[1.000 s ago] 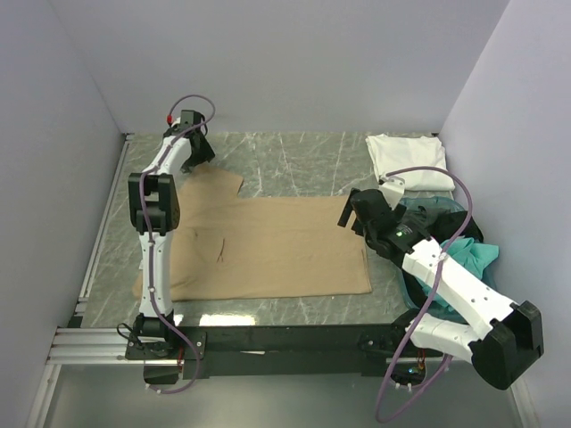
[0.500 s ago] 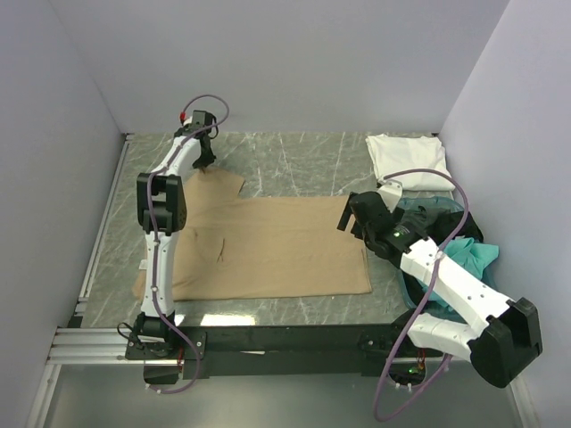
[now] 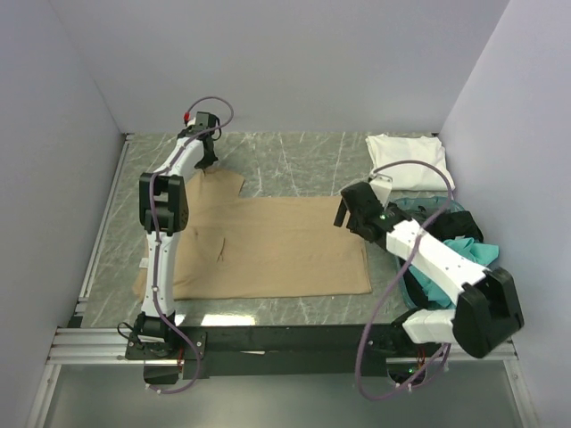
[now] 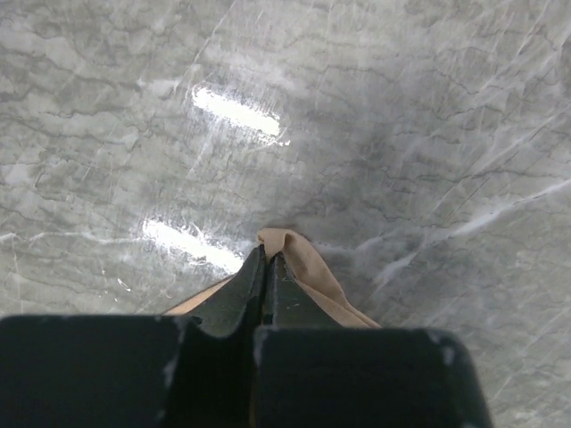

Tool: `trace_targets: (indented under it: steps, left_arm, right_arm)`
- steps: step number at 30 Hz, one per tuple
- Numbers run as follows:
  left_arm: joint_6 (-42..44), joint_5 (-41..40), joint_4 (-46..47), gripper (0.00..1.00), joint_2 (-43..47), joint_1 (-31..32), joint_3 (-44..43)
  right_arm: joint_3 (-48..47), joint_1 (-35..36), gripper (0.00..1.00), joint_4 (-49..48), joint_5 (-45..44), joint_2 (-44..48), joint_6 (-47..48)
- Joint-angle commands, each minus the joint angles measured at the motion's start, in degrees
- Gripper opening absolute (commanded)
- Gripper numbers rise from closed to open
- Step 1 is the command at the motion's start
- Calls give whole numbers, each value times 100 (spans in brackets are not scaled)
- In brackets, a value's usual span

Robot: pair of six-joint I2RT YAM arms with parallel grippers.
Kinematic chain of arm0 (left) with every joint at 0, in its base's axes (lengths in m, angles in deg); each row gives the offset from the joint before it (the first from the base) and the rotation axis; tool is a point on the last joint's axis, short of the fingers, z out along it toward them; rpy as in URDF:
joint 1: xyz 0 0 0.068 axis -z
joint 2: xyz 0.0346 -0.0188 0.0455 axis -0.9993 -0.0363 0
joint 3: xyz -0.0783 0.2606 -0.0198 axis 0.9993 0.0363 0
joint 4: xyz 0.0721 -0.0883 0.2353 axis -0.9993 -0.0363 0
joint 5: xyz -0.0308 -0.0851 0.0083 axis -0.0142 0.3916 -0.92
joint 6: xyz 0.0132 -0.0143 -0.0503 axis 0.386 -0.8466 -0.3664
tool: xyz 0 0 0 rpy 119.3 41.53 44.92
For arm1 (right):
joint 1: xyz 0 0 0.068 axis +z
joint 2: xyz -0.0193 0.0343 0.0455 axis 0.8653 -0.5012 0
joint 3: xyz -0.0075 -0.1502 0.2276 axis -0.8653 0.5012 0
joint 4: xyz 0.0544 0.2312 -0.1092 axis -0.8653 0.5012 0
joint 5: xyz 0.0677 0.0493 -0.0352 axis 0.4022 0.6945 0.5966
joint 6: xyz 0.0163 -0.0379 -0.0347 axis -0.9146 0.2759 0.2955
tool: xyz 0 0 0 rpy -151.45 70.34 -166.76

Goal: Fold and stack the t-shirts
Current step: Fold the tshirt

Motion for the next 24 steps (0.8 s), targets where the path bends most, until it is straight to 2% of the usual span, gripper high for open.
trace_targets:
  steps: [1, 3, 8, 13, 17, 18, 21, 24]
  left_arm:
    - [134, -26, 166, 0, 458, 18, 247]
    - [91, 1, 228, 0, 651, 27, 440]
    - [-147, 1, 675, 0, 1292, 45, 1282]
    - [-270, 133, 1080, 0, 1829, 62, 2048]
    - [-323, 98, 1142, 0, 1970, 62, 2216]
    - [-375, 115, 1116, 0, 1988, 62, 2225]
    - [-410, 221, 1151, 0, 2093, 62, 2383]
    - [-446, 264, 1300, 0, 2234, 62, 2655]
  right_arm:
    - [-876, -281, 97, -76, 83, -595, -10]
    - [-1343, -404, 94, 267, 171, -1260, -10]
    - [-2873, -711, 94, 872, -198, -2747, -195]
    - [-4578, -949, 87, 1619, -374, -4688, -257]
    - [-5887, -1002, 81, 2399, -453, -5769, -291]
    - [-6351, -994, 80, 2534, -523, -5947, -309]
    - [-6855, -1020, 78, 2781, -611, -6388, -309]
    - [-6883, -1046, 76, 2790, -603, -6546, -344]
